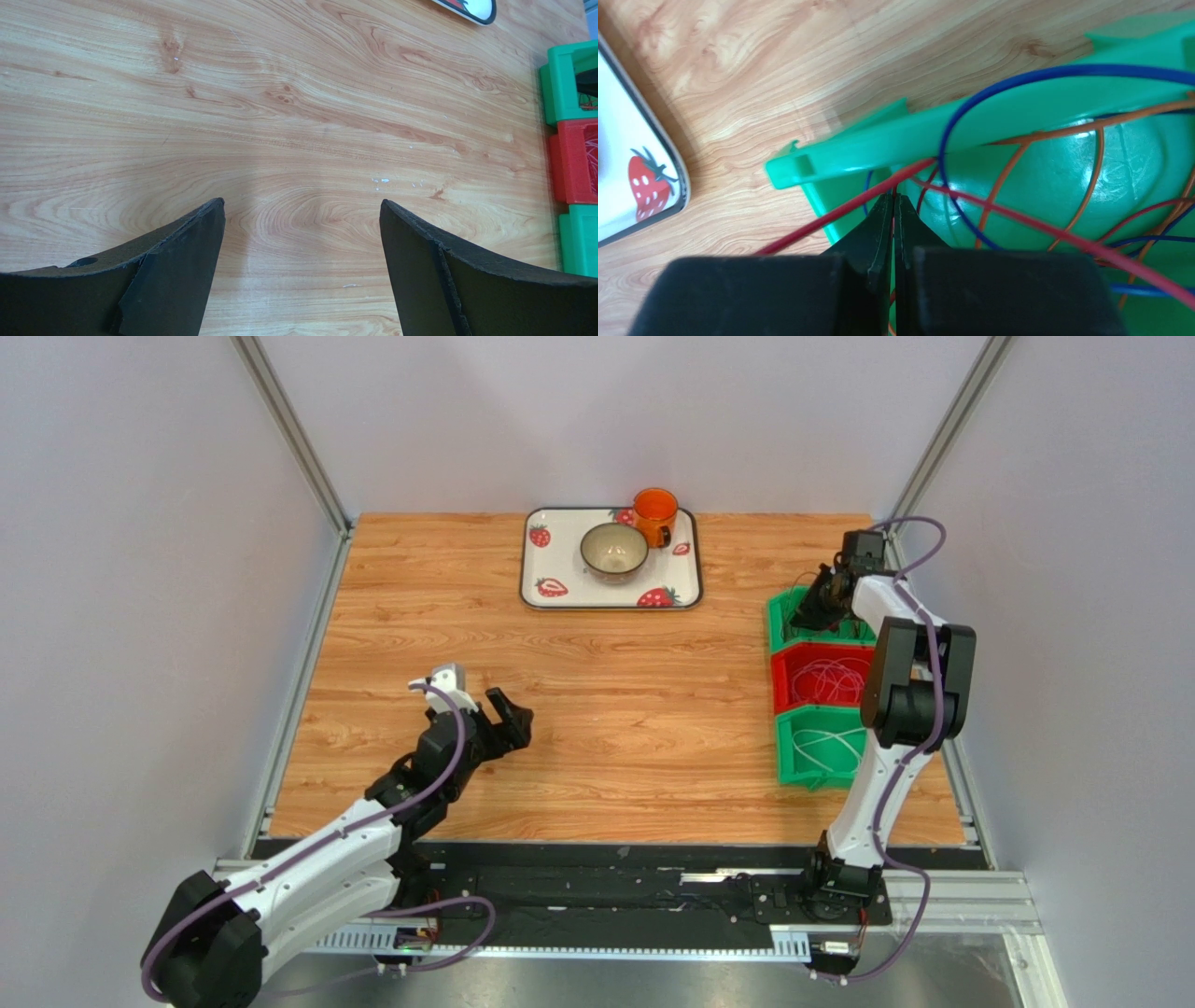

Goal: Untangle the cables

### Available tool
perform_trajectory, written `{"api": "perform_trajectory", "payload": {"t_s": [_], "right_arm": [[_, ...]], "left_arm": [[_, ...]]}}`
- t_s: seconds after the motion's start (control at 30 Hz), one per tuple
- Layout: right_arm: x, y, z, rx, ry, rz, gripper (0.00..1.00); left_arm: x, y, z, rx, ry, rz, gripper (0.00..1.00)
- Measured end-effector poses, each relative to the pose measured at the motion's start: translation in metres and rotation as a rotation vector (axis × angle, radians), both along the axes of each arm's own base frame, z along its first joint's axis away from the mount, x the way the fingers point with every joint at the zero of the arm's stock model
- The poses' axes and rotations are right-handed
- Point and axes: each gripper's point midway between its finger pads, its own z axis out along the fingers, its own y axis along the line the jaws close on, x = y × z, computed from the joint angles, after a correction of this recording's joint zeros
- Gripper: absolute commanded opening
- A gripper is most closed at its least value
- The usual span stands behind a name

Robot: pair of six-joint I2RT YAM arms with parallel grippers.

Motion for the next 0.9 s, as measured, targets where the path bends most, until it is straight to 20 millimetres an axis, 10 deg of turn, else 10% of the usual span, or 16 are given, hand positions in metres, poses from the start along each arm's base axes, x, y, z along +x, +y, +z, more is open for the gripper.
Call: {"api": "perform_trajectory", "payload": {"t_s": [0.57,0.9], "right_arm": [[0.002,-0.002,0.103,-0.082,-0.158,0.005,0.3],[-0.009,-0.01,0.098,-0.221,-0.097,-0.039,0.29]], "left_arm": [[0.0,0.0,0.003,-0.005,-0.01,-0.001,0.89],[0.0,0.0,0.006,-0.011,-0.018,-0.001,0.89]]}}
